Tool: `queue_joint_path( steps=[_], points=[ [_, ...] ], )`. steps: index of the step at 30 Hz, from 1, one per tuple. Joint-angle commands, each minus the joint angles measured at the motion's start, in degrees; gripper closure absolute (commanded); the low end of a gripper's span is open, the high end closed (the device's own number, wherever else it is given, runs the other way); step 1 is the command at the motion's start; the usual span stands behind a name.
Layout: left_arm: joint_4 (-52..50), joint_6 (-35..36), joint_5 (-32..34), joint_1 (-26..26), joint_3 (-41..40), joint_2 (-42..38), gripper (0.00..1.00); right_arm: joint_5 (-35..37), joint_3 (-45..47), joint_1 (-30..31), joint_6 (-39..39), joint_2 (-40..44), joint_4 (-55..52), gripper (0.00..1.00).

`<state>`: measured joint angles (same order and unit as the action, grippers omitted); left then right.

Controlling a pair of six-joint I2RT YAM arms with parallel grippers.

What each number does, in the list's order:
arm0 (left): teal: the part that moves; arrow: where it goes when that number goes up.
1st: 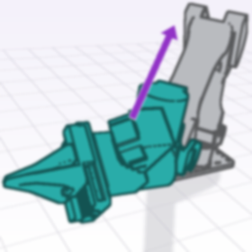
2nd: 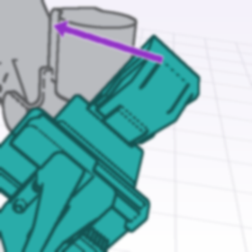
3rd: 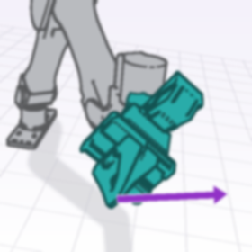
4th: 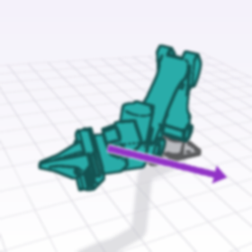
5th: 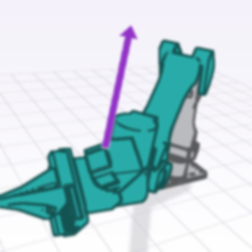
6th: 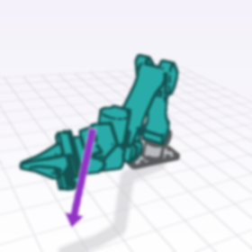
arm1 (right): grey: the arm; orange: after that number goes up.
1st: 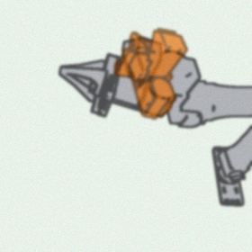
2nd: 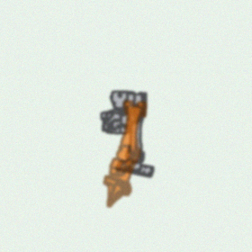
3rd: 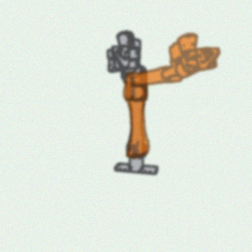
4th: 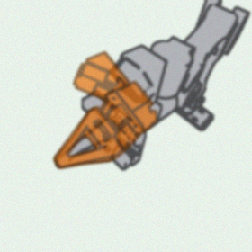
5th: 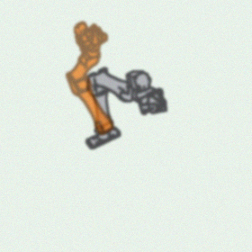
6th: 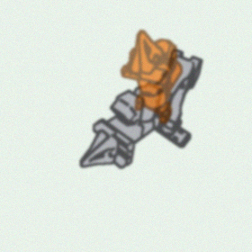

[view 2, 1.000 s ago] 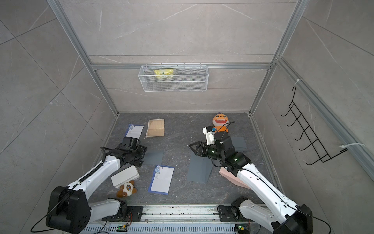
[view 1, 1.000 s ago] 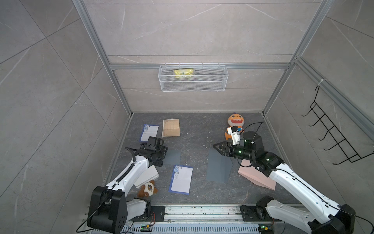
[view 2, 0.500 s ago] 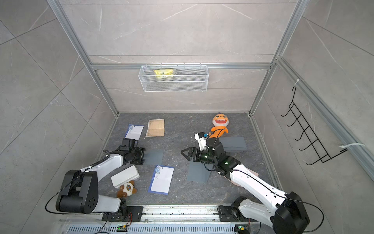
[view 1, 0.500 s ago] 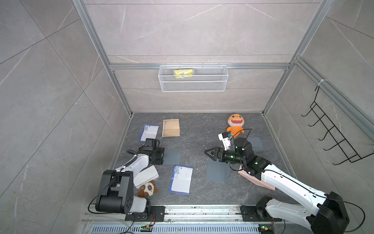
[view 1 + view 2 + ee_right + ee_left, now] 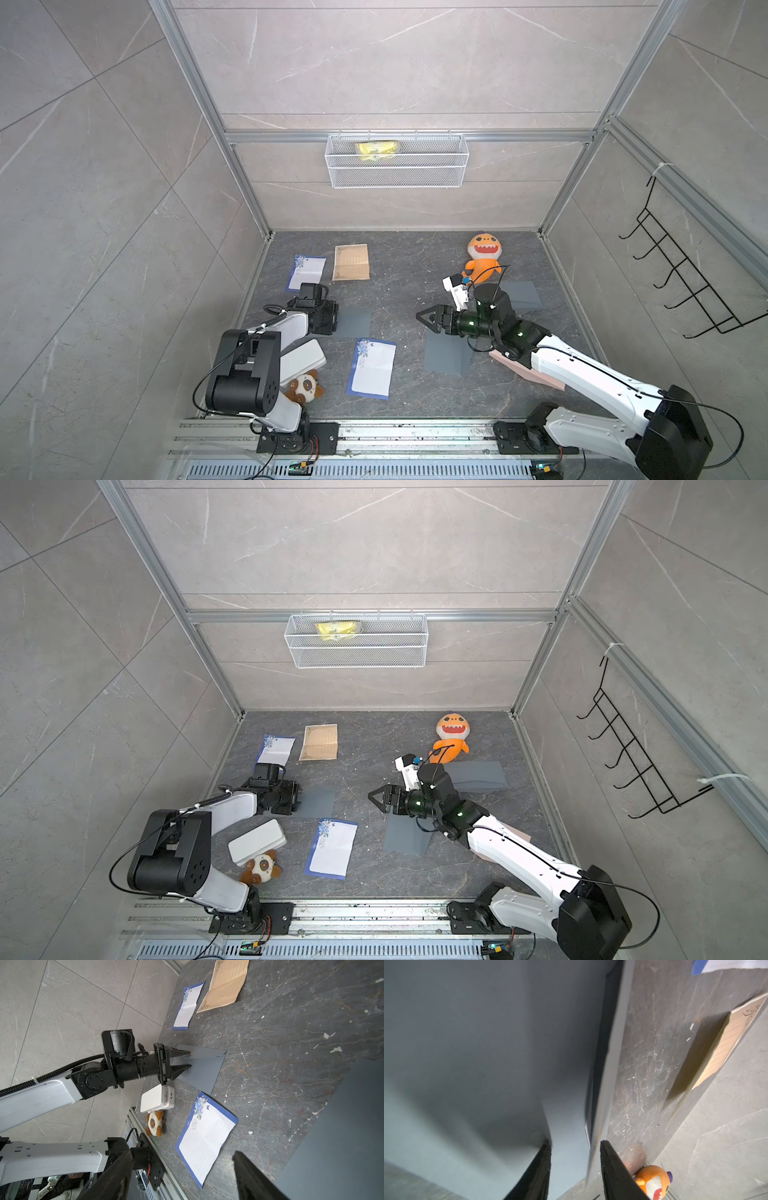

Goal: Take the letter paper out of the envelope
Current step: Pick up the envelope from the center of the board.

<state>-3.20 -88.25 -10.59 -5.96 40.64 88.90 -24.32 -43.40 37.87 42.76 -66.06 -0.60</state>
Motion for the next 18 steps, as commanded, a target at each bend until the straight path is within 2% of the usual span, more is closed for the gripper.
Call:
queue_joint_path(
  steps=[1,10,18],
  points=[
    [2.2,0.3,-1.0,0.4,2.5,0.7,0.58,-0.6,-0.8,0.5,0.8,-0.6,1.2,0.23],
    [6.0,-0.3,-1.0,0.5,2.8,2.7,0.61,-1.5,-1.5,0.5,0.9,-2.1,1.8,0.24],
    [7.5,-1.0,-1.8,0.5,3.3,5.2,0.85,-1.6,-2.4,0.5,0.8,-3.8,2.2,0.24]
  ],
)
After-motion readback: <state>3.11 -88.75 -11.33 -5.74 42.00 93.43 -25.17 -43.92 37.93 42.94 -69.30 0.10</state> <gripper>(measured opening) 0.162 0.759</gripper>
